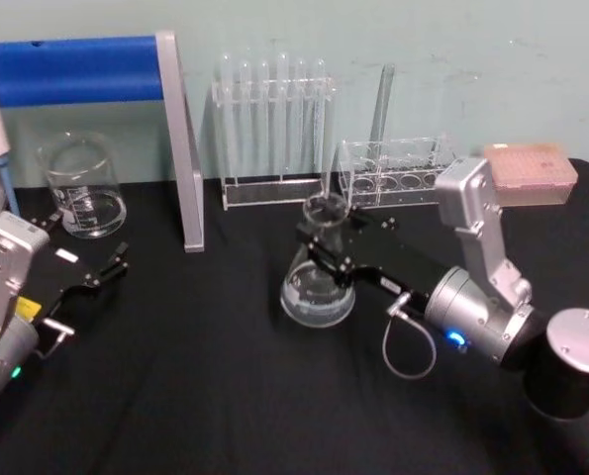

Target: Grasp the erlenmeyer flask with one hand, shake it three times, then place it back.

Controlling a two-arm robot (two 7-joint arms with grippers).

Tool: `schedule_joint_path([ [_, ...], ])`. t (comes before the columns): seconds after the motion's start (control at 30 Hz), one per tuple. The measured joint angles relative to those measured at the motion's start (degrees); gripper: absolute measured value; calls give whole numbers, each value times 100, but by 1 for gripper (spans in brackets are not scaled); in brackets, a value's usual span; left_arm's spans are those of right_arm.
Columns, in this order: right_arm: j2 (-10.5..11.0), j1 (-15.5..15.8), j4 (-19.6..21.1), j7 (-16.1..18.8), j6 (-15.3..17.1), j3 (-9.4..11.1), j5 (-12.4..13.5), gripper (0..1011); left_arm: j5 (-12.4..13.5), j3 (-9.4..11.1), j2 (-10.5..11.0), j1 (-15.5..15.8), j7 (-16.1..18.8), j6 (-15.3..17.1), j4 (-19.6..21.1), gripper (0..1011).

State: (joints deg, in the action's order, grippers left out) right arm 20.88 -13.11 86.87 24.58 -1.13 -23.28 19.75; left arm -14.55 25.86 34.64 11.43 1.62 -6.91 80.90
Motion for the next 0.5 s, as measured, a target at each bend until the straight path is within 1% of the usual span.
schedule_joint_path([
  [0.1,47,57,251,-74,89,68,3,450,0,0,0,0,0,0,0,1001],
  [0.27,94,123,538,-160,172,142,5,450,0,0,0,0,0,0,0,1001],
  [0.5,111,159,665,-199,212,180,9,450,0,0,0,0,0,0,0,1001],
])
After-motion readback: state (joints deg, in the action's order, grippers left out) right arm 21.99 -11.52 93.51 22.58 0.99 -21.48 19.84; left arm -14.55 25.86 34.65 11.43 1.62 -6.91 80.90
